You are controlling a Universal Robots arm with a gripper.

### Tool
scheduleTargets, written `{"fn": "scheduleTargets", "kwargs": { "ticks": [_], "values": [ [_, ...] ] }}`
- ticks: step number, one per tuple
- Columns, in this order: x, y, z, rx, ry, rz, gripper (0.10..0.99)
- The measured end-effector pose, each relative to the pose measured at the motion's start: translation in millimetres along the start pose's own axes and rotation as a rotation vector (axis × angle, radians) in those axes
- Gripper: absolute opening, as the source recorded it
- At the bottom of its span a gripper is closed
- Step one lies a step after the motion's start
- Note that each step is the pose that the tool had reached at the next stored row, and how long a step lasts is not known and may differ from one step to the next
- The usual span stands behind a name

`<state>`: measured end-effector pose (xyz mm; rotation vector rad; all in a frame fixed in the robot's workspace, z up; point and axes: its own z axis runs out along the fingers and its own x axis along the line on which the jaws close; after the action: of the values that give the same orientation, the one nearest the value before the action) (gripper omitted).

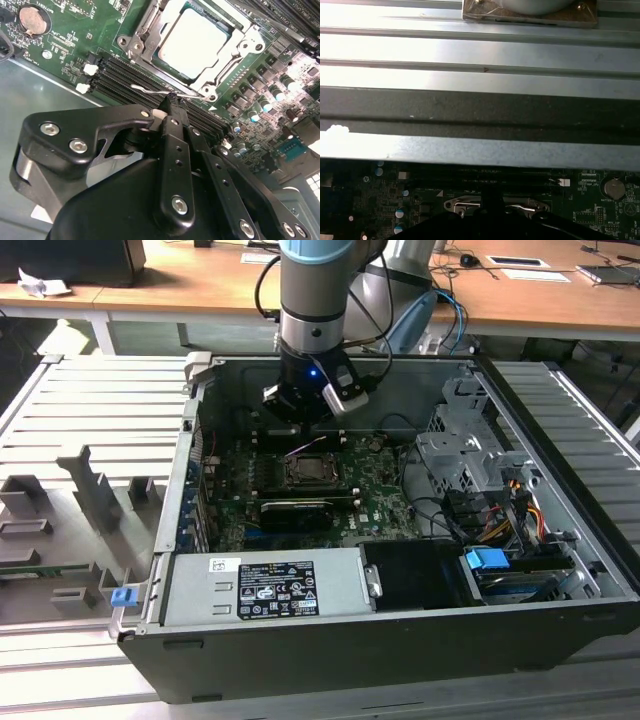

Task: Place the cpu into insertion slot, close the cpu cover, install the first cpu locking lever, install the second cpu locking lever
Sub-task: 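Install the first cpu locking lever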

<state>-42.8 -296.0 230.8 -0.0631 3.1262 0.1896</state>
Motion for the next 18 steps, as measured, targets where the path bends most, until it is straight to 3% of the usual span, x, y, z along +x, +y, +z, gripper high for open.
{"fn": "scheduleTargets", "kwargs": {
  "ticks": [18],
  "values": [
    [-5.4, -0.3, 0.5, 0.000, 0.0000, 0.000, 0.106]
  ]
}}
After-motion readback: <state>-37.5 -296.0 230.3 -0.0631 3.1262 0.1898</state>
